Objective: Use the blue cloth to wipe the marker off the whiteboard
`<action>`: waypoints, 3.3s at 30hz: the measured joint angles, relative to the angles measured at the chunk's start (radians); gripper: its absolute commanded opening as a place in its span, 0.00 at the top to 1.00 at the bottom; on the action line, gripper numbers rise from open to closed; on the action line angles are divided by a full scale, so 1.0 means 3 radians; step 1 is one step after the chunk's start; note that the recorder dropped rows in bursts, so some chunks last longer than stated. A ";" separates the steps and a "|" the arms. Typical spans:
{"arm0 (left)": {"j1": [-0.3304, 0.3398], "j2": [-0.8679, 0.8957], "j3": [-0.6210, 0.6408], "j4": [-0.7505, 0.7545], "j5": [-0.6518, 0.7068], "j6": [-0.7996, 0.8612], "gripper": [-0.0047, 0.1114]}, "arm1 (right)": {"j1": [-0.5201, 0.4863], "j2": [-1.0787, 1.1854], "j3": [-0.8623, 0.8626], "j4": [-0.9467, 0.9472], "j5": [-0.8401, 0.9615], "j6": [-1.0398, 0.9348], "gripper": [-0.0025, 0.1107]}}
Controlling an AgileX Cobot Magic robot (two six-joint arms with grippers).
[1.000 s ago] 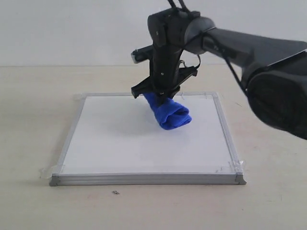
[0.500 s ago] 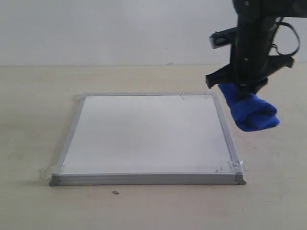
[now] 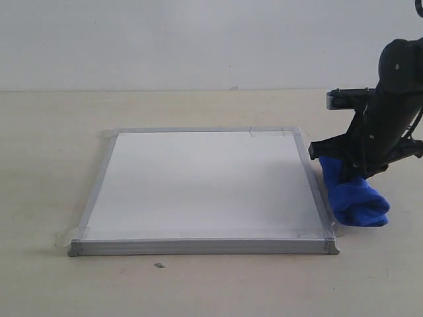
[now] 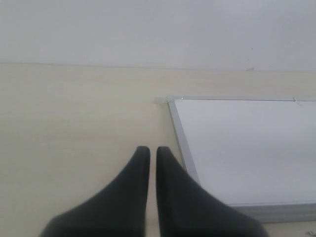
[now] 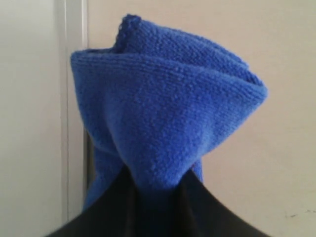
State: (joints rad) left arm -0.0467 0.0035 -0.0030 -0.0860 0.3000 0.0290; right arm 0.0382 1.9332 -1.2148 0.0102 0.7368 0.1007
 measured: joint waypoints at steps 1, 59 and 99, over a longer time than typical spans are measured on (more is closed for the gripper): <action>0.0000 0.0000 0.0000 0.0000 0.0000 0.0000 0.92 | 0.0000 0.0041 0.0000 0.0025 -0.0033 -0.0021 0.98; 0.0000 0.0000 0.0000 0.0000 0.0000 0.0000 0.92 | 0.0000 -0.1823 0.0678 0.0328 0.0588 -0.0661 0.97; 0.0000 0.0000 0.0000 0.0000 0.0000 0.0000 0.92 | 0.0000 -0.5202 0.3478 0.0840 -0.1828 -0.0958 0.97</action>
State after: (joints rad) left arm -0.0467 0.0035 -0.0030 -0.0860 0.3000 0.0290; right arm 0.0382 0.3726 -0.1714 0.2621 0.1883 -0.1866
